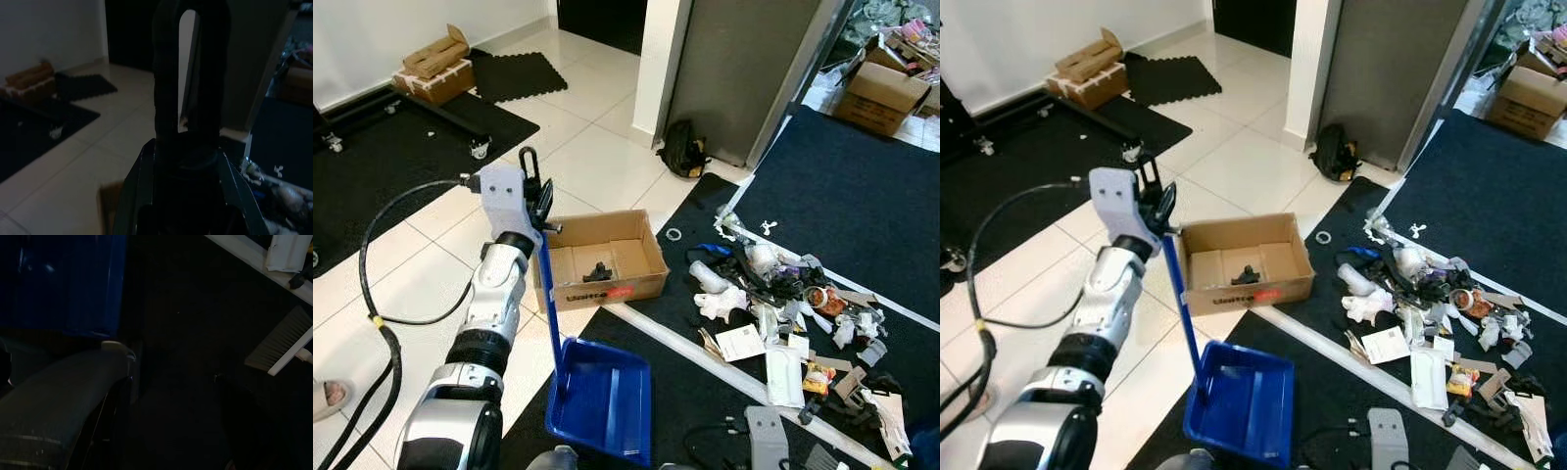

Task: Sweep floor

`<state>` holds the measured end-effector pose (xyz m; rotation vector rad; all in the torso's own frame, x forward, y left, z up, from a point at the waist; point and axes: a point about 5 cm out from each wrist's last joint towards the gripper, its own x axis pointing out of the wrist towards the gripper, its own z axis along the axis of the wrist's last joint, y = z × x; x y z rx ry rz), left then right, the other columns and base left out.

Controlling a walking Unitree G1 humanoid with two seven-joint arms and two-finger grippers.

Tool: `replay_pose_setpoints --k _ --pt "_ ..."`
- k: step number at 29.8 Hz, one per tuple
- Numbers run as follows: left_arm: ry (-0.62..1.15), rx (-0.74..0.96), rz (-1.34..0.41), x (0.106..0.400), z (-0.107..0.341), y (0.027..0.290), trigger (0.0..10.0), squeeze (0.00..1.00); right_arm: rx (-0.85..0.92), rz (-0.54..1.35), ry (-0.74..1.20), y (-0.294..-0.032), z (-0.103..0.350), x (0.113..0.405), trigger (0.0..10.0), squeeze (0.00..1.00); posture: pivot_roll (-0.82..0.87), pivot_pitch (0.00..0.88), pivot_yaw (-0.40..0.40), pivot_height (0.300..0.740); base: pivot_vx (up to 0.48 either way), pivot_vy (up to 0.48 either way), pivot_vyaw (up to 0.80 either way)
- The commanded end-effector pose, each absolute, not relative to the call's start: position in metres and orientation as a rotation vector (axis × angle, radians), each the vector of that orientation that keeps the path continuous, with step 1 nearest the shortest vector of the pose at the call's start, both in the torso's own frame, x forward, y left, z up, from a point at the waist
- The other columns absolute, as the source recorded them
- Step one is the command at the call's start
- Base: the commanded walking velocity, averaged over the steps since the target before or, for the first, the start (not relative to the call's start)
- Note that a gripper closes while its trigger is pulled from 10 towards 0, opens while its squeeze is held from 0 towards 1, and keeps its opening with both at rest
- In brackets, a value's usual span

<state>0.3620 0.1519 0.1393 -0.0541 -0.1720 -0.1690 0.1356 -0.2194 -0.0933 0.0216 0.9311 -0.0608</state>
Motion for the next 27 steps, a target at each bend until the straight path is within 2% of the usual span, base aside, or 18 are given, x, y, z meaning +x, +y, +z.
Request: replay_pose_setpoints --k 1,10,16,22,27 --pt "-0.203 -0.011 -0.160 0.366 0.147 0.156 10.0 0.00 0.014 -0.075 0.937 -0.226 -0.094 0.129 10.0 0.00 -0.01 0.153 -0.029 0.740 0.000 0.000 0.00" --pt "-0.222 0.121 -0.109 0.374 0.154 0.167 10.0 0.00 0.009 -0.080 0.939 -0.231 -0.094 0.122 10.0 0.00 -0.03 0.174 -0.034 0.740 0.000 0.000 0.00" --pt "-0.251 0.076 -0.111 0.378 0.160 0.168 10.0 0.00 0.013 -0.074 0.930 -0.228 -0.094 0.122 10.0 0.00 -0.03 0.184 -0.035 0.740 0.000 0.000 0.00" --pt "-0.221 0.090 -0.036 0.383 0.159 0.169 10.0 0.00 0.016 -0.073 0.919 -0.228 -0.094 0.124 10.0 0.00 -0.03 0.183 -0.031 0.740 0.000 0.000 0.00" --pt "-0.175 0.106 -0.098 0.379 0.144 0.165 10.0 0.00 0.025 -0.077 0.907 -0.226 -0.093 0.126 10.0 0.00 -0.03 0.181 -0.029 0.740 0.000 0.000 0.00"
